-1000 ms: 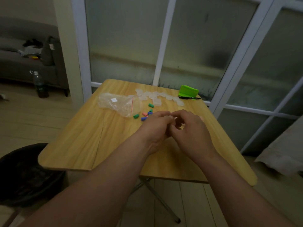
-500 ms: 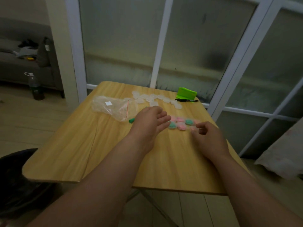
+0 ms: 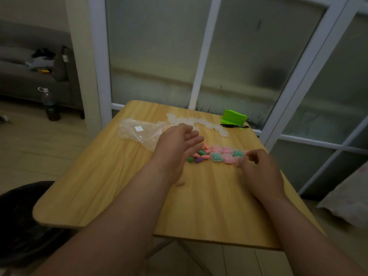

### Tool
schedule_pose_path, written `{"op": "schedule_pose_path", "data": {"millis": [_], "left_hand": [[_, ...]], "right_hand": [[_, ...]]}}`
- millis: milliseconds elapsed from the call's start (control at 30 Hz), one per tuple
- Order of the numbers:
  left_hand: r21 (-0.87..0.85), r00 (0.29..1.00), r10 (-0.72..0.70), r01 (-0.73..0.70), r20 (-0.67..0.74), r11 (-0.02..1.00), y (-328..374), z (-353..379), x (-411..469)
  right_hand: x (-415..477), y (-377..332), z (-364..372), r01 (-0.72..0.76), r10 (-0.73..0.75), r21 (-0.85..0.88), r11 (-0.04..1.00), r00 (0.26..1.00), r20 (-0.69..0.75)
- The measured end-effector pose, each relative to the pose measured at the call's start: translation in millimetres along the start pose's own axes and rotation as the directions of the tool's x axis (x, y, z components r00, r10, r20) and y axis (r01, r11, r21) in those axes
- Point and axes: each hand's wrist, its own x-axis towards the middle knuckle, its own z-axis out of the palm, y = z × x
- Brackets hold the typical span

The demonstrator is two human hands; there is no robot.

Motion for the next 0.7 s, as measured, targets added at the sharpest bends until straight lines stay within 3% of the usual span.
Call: {"op": "schedule_pose_path", "data": {"millis": [267, 367, 700], "left_hand": [[-0.084, 0.998, 0.029, -0.033, -0.053, 0.996, 25.2, -18.0, 9.9], [-0.111, 0.998, 0.031, -0.036, -0.047, 0.993, 27.8, -20.2, 13.0], [-0.125, 1.0, 0.021, -0.021, -0.008, 0.992, 26.3, -24.7, 27.0]], "right_hand": [[29.7, -45.3, 20.2, 0.153, -0.154, 0.035, 0.988, 0.987, 0.038], [60.2, -54.0, 29.7, 0.143, -0.142, -0.005, 0.99, 0.987, 0.074], [155.0, -37.1, 69.2, 0.131, 0.003, -0.382, 0.915, 0.944, 0.331]]}}
